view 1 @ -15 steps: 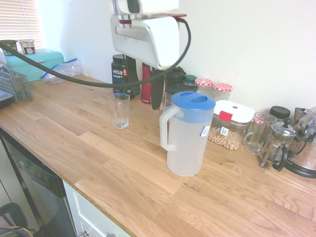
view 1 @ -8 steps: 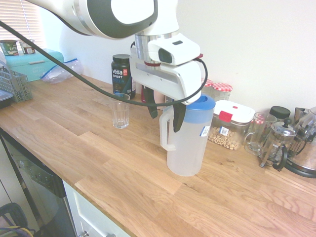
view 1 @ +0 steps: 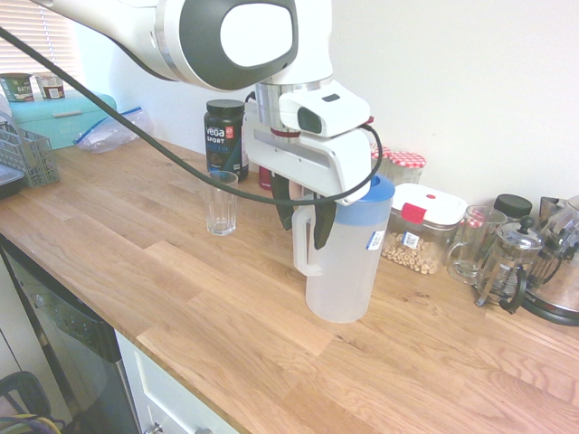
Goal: Pour me some water
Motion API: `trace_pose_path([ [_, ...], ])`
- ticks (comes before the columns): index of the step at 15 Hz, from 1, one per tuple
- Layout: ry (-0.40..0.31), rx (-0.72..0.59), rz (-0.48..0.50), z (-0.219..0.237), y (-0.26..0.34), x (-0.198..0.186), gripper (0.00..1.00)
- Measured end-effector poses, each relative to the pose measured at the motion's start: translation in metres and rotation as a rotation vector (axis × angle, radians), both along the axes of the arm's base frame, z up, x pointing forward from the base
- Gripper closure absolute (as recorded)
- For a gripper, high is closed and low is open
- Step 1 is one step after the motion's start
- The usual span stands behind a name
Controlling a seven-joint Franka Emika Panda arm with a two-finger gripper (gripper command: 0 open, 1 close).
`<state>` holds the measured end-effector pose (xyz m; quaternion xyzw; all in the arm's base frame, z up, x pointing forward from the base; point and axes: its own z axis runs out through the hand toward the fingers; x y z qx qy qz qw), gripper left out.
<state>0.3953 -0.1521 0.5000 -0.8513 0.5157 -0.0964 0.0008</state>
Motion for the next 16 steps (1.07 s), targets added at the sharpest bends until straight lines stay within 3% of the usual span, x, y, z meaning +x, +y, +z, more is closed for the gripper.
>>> trace_pose_path([
  [16, -0.002, -0.007, 0.021, -0.0035, 0.0049, 0.0058, 1.0],
])
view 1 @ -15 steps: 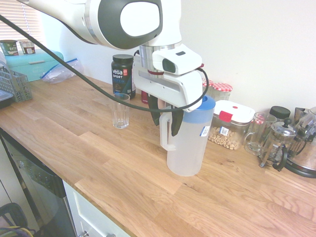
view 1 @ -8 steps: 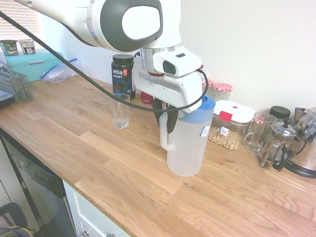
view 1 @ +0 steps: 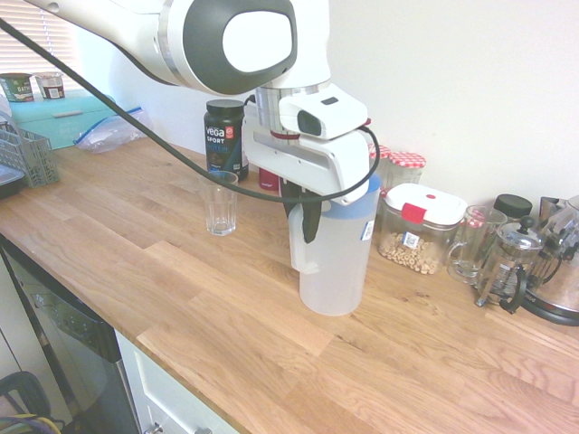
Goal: Pour me some water
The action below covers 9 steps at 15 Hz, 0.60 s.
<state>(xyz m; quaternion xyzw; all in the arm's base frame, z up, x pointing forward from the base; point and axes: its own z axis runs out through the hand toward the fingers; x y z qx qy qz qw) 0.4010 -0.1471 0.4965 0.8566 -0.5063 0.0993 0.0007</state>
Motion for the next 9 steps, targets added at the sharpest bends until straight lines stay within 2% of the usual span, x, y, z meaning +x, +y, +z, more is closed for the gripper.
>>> trace_pose_path([
  [3, -0.008, -0.008, 0.028, 0.007, 0.0, -0.002, 1.0],
  [9, -0.071, -0.036, 0.063, 0.072, 0.01, -0.037, 1.0],
])
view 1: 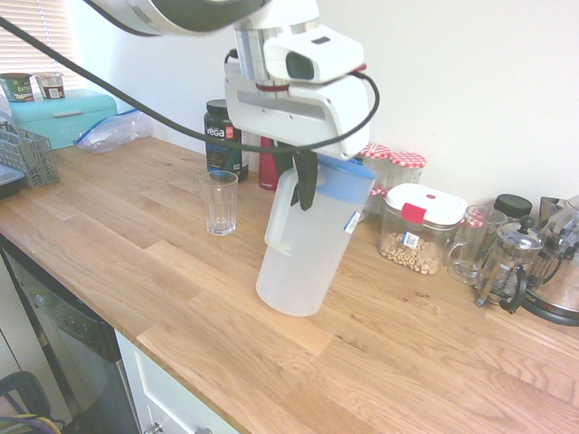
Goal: Pour me some water
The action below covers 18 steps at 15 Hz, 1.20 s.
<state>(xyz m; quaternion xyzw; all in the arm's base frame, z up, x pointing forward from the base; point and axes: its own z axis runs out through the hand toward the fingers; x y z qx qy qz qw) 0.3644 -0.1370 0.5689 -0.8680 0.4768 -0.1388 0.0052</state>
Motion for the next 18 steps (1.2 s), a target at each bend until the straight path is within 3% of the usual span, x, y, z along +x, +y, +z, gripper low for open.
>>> trace_pose_path([
  [3, -0.009, -0.031, 0.054, 0.021, 0.014, -0.007, 1.0],
  [10, 0.012, -0.109, 0.479, 0.07, 0.082, -0.026, 1.0],
  [18, 0.108, -0.25, 0.953, 0.058, 0.159, -0.013, 1.0],
])
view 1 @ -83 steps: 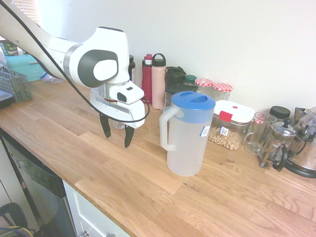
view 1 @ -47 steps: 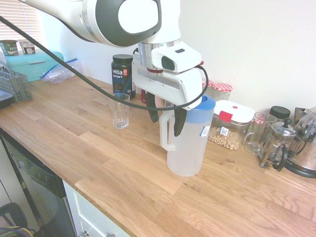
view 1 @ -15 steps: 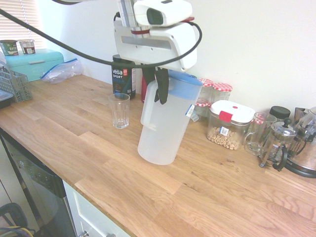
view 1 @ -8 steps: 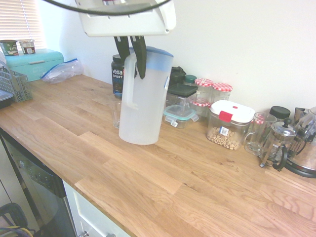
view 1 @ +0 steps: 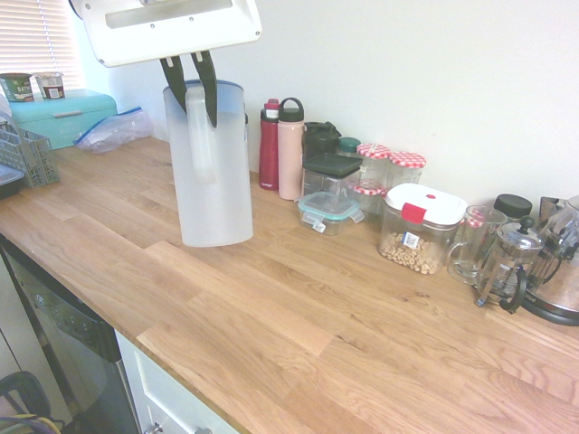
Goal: Pour me some water
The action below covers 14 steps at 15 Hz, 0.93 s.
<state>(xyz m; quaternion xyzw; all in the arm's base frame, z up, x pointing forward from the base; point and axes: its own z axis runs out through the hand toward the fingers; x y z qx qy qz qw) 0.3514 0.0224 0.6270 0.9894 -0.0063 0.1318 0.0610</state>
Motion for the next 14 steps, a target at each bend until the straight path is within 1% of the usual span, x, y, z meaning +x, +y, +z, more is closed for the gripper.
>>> trace_pose_path([
  [4, 0.065, -0.133, 0.201, -0.017, 0.042, 0.021, 1.0],
  [7, 0.122, -0.286, 0.297, -0.034, 0.059, 0.041, 1.0],
  [10, 0.151, -0.373, 0.314, -0.042, 0.06, 0.064, 1.0],
  [14, 0.173, -0.414, 0.298, -0.052, 0.059, 0.096, 1.0],
])
